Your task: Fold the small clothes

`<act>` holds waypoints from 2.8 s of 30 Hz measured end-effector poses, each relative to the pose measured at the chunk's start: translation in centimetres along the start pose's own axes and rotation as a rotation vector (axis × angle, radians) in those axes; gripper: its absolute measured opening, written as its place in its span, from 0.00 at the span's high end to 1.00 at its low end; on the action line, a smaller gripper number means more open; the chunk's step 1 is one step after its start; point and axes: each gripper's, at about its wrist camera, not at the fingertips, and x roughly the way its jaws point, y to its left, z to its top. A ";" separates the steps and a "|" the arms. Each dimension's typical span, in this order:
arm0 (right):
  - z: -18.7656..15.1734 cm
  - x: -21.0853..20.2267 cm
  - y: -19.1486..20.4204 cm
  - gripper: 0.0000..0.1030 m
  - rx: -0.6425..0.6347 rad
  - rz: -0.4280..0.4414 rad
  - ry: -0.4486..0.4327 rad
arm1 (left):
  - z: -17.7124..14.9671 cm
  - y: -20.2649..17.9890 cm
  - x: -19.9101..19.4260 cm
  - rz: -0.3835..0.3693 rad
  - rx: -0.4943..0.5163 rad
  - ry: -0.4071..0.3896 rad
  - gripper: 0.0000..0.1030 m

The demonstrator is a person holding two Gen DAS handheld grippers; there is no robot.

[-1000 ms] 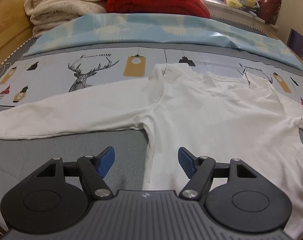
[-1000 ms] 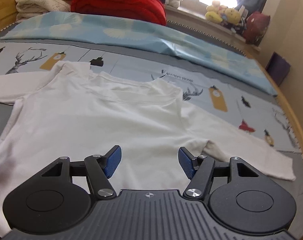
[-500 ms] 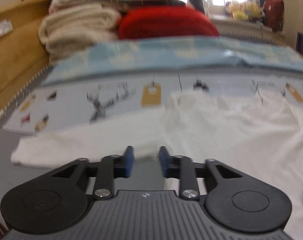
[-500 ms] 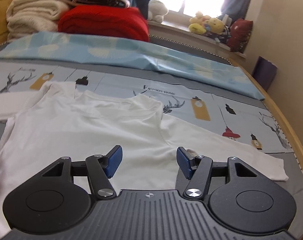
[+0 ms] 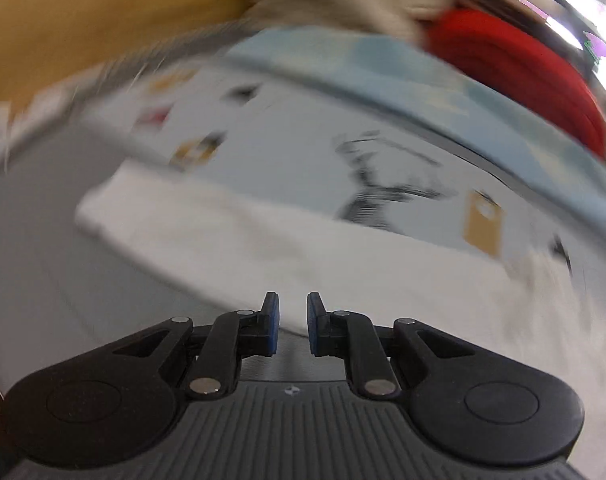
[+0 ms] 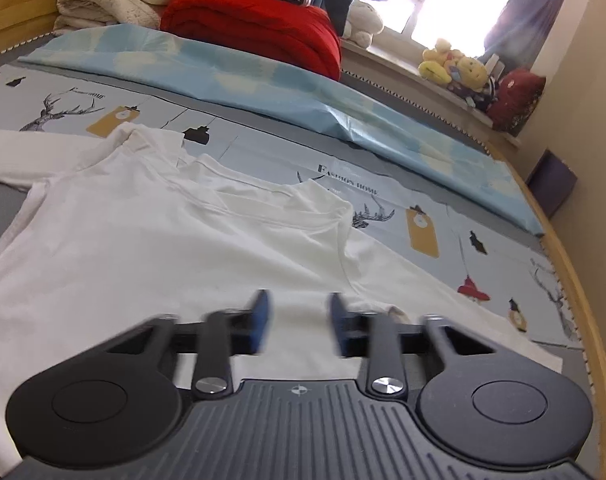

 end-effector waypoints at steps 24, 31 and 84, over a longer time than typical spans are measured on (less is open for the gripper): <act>3.3 4.5 3.1 0.86 0.104 0.011 0.103 | 5.5 6.2 5.6 -0.034 -0.138 -0.089 0.98; 3.0 5.1 2.4 0.86 0.151 0.009 0.127 | 3.5 -8.6 -3.6 -0.350 0.123 -0.301 0.98; -1.9 20.2 -10.3 0.93 1.166 -0.008 0.257 | -2.0 -17.8 8.8 -0.242 0.116 0.344 0.72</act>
